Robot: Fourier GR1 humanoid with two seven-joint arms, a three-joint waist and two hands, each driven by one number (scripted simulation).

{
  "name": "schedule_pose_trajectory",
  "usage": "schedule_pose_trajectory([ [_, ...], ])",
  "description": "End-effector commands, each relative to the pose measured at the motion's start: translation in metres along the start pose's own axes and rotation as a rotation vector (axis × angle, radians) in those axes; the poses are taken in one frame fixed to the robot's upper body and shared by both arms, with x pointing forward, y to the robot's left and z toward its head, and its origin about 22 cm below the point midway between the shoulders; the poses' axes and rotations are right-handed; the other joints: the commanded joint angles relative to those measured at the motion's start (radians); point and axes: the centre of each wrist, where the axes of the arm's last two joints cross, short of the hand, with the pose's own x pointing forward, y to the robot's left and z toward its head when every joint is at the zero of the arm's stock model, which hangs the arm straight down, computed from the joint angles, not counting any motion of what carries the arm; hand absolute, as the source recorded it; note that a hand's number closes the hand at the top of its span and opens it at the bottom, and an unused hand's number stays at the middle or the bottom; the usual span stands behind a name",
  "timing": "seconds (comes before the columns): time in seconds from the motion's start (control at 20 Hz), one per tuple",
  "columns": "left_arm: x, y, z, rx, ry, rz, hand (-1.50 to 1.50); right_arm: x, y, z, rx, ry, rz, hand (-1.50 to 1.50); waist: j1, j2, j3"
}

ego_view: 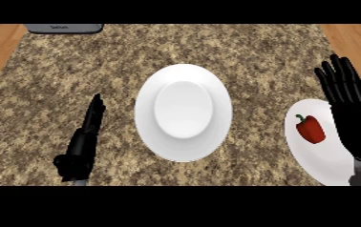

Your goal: Pick the bell pepper from the plate and place it in the plate

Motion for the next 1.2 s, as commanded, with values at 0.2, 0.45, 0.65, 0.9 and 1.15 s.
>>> schedule_pose_trajectory([
  [0.2, 0.064, 0.022, -0.054, -0.089, -0.208, -0.073, 0.0, 0.005, 0.062, -0.01, 0.612, -0.087, -0.193, 1.5, 0.047, -0.012, 0.021],
  [0.45, 0.083, 0.046, -0.07, -0.116, -0.197, -0.078, 0.0, -0.019, 0.034, 0.01, 0.581, -0.007, 0.52, 1.5, 0.021, -0.01, 0.018],
  [0.65, 0.096, 0.067, -0.076, -0.137, -0.186, -0.062, 0.0, -0.091, 0.038, 0.067, 0.375, 0.035, 0.12, -1.5, 0.021, -0.008, 0.021],
  [0.9, 0.105, 0.057, -0.086, -0.132, -0.174, -0.062, 0.0, -0.105, 0.011, 0.056, 0.291, -0.112, -0.002, -1.5, 0.014, -0.013, 0.018],
  [1.15, 0.089, 0.071, -0.08, -0.125, -0.169, -0.063, 0.0, -0.059, -0.052, 0.046, 0.293, -0.149, 0.176, -1.5, 0.009, -0.016, 0.016],
])
